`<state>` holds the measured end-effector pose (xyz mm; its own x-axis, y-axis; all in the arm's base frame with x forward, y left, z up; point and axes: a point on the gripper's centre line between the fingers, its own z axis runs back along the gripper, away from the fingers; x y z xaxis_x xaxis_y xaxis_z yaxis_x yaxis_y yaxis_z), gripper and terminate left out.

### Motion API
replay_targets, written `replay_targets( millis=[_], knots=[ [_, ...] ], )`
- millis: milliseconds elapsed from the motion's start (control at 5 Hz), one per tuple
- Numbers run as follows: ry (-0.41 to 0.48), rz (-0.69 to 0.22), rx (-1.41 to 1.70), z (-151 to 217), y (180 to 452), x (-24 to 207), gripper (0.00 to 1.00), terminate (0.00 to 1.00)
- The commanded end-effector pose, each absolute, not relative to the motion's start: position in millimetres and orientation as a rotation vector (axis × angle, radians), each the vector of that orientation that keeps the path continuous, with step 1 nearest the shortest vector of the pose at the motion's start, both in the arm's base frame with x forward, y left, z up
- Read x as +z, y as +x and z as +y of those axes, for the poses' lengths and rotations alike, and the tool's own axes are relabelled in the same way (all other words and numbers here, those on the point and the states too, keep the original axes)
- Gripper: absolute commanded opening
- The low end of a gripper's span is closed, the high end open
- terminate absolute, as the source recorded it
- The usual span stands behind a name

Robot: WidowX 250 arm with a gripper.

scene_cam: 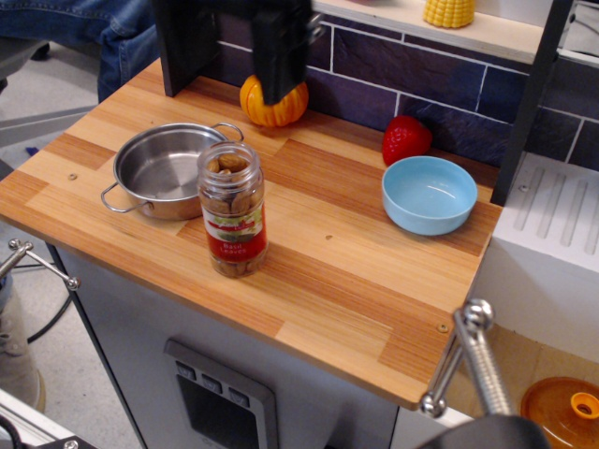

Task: Pour almonds in pot

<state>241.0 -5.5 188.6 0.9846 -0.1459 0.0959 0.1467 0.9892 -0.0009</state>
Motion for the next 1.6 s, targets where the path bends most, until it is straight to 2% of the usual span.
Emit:
replay_targets(
  millis=[0,200,400,600,800,1000,1400],
  knots=[
    [0.134,0.111,-0.467,-25.3,267.2,191.7,1.00,0.00],
    [0.180,0.195,-0.629,-40.1,265.3,176.6,1.00,0.00],
    [0.165,0.259,-0.886,-53.7,270.2,155.7,1.00,0.00],
    [0.347,0.264,-1.027,-59.6,271.0,137.7,1.00,0.00],
    [0.447,0.339,-1.066,-57.5,274.3,116.4,1.00,0.00],
    [0.512,0.491,-1.075,-48.0,277.5,100.3,1.00,0.00],
    [0.597,0.695,-0.967,-15.6,275.1,89.6,1.00,0.00]
  ],
)
